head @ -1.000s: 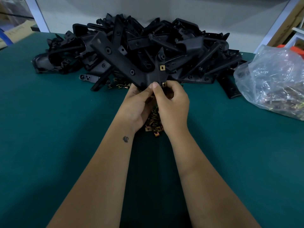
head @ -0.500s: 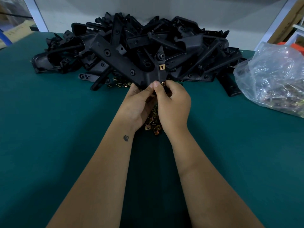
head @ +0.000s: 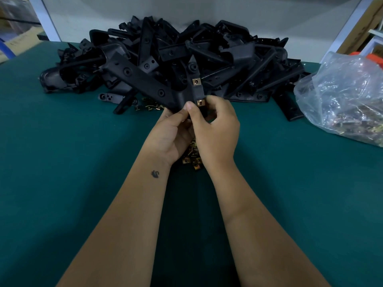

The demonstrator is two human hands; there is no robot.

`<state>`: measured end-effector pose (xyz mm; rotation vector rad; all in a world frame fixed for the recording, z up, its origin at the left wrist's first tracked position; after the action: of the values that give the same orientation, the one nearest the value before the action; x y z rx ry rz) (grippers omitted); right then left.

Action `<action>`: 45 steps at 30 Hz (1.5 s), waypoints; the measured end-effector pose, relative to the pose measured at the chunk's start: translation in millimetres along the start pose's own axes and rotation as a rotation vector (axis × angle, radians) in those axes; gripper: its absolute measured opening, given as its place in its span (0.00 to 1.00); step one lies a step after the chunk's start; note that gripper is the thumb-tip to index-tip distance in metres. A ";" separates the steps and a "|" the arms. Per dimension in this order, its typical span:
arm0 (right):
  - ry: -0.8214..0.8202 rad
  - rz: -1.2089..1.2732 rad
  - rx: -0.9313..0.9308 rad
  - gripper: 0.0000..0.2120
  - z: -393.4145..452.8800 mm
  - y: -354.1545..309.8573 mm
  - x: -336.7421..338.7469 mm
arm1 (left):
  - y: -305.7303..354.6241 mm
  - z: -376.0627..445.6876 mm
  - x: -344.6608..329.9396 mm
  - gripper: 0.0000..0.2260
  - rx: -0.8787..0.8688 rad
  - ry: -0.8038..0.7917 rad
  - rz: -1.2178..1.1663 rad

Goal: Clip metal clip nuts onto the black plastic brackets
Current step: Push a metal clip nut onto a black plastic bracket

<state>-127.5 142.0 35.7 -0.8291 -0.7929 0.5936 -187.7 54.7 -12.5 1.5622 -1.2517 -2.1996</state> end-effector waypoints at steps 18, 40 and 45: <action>0.072 0.093 0.004 0.11 3.7 6.2 10.3 | -2.2 -1.7 -16.1 0.16 0.056 -0.128 0.135; -0.056 0.284 -0.136 0.08 -1.4 11.2 9.1 | -4.6 -7.2 -17.6 0.13 -0.031 0.127 -0.103; -0.118 0.828 -0.289 0.07 -18.0 16.7 21.0 | -22.7 -17.6 -35.8 0.09 -0.015 0.160 -0.019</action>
<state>-103.5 159.0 22.2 -1.4120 -0.6278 1.2865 -150.0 79.9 -5.2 1.7120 -1.1758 -2.0430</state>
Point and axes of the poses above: each hand's wrist, its own z-axis towards the middle knuckle, its own x-axis out of the back of the hand, y = z × x, the point moved 7 cm from there along z, towards the middle knuckle, and after that the axes turned 11 degrees about -y, right-handed, at the moved point
